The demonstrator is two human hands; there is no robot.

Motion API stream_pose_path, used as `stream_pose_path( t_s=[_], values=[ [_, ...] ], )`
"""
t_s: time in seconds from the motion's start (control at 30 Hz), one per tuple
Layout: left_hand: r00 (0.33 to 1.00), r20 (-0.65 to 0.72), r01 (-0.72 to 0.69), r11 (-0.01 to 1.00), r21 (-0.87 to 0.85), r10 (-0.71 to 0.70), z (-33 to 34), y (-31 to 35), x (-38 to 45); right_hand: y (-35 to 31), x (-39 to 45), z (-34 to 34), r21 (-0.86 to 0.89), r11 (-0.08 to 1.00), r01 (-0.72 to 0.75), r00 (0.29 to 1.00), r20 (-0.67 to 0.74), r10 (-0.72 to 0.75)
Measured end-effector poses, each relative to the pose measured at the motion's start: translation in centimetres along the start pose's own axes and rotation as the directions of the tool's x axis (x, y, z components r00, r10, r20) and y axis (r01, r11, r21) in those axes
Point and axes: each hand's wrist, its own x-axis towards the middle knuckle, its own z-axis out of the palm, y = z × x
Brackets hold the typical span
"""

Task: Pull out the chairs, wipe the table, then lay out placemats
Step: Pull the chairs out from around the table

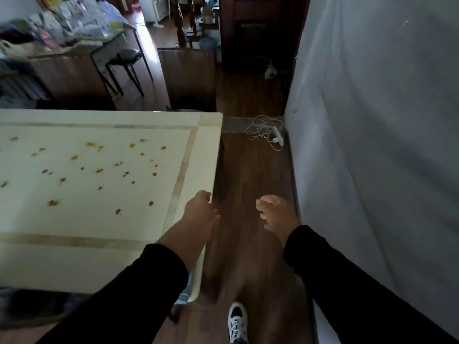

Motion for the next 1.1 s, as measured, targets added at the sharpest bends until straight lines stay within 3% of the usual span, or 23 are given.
stream_pose_path(
  t_s=[0.13, 0.4, 0.63, 0.8, 1.1],
  values=[
    [0.999, 0.008, -0.038, 0.999, -0.035, 0.039, 3.2, 1.6, 3.9, -2.9, 3.6, -2.8, 0.234, 0.968, -0.095, 0.995, -0.006, 0.099],
    [0.999, -0.039, -0.021, 0.997, -0.078, 0.018, 9.9, 6.6, 9.2, -9.3, 11.6, -7.5, 0.316, 0.945, -0.084, 0.984, -0.121, 0.128],
    [0.999, -0.031, 0.001, 0.992, -0.13, -0.005, 15.7, 11.8, 15.5, -14.0, 22.5, -7.8, 0.422, 0.895, -0.143, 0.981, -0.061, 0.186],
    [0.996, -0.085, -0.057, 0.968, -0.243, 0.037, 19.3, 15.9, 20.3, -18.2, 32.1, -8.2, 0.426, 0.889, -0.166, 0.986, 0.043, 0.164],
    [0.982, -0.184, -0.128, 0.875, -0.467, 0.045, 26.0, 24.1, 26.8, -27.3, 45.5, -9.6, 0.408, 0.903, -0.139, 0.99, 0.07, 0.121]
  ],
)
